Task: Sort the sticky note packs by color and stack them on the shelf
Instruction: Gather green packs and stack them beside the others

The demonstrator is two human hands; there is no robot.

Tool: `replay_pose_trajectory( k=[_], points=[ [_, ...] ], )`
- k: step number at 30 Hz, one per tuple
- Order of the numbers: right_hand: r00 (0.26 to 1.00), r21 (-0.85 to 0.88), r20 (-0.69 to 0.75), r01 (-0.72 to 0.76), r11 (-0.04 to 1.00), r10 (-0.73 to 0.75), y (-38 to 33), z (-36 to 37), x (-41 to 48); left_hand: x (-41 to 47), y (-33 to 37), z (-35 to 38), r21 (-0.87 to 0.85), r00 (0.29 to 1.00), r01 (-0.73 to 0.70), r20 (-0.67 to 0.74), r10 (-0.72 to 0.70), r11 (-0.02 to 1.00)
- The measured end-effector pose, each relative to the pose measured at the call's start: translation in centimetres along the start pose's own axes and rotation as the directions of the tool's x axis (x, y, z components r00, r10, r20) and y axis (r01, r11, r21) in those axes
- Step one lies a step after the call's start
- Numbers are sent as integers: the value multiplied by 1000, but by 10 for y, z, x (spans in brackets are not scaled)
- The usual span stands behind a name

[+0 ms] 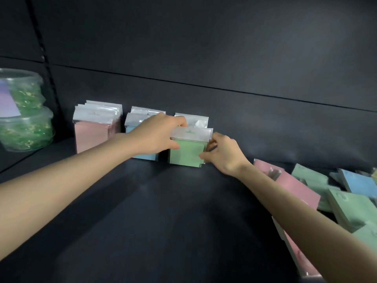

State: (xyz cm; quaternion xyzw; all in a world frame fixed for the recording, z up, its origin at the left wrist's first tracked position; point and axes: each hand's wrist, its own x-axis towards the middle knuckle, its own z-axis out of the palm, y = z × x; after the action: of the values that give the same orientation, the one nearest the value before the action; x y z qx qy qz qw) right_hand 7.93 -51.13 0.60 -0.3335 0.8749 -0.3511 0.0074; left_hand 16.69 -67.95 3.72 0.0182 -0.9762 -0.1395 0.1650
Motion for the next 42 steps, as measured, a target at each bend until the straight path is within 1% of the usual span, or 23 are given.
replay_pose_trajectory(
  k=[1,3,7,9,11,13,16,20,25,30,35,37,39,42],
  points=[
    [1000,1,-7,-10,1000,10,1,3,5,5,-1,0,69,1000,-16,9,16,997],
    [999,45,-22,-38,998,40,2,7,12,13,-3,1,147,999,-35,27,31,989],
    [992,136,-77,-84,987,96,3,12,17,27,-10,4,219,998,-56,26,51,974],
    [992,116,-61,-99,988,107,5,13,17,31,-13,4,254,997,-82,34,76,964],
    [991,14,-8,-133,991,133,9,15,16,34,-16,3,288,993,-114,49,104,951],
    [985,-148,24,-164,975,170,12,19,15,34,-20,3,273,992,-126,48,118,954],
    [987,-306,33,-143,941,160,14,26,13,32,-24,4,228,984,-178,57,169,957],
    [993,-409,45,-84,909,112,7,28,9,31,-29,6,255,972,-236,64,227,938],
    [998,-555,54,21,832,11,8,30,4,31,-34,10,277,961,-273,35,274,921],
    [997,-624,71,29,781,20,8,32,6,33,-32,15,317,947,-306,7,321,898],
    [997,-602,61,5,798,40,12,32,7,31,-36,18,341,916,-356,-59,398,870],
    [998,-558,45,-18,829,52,12,32,6,31,-37,17,332,921,-344,-65,385,878],
    [996,-466,29,-62,883,85,11,32,6,32,-36,14,295,934,-326,-43,353,898],
    [990,-248,54,-114,962,131,11,30,11,34,-35,11,289,941,-327,13,338,900]
  ],
)
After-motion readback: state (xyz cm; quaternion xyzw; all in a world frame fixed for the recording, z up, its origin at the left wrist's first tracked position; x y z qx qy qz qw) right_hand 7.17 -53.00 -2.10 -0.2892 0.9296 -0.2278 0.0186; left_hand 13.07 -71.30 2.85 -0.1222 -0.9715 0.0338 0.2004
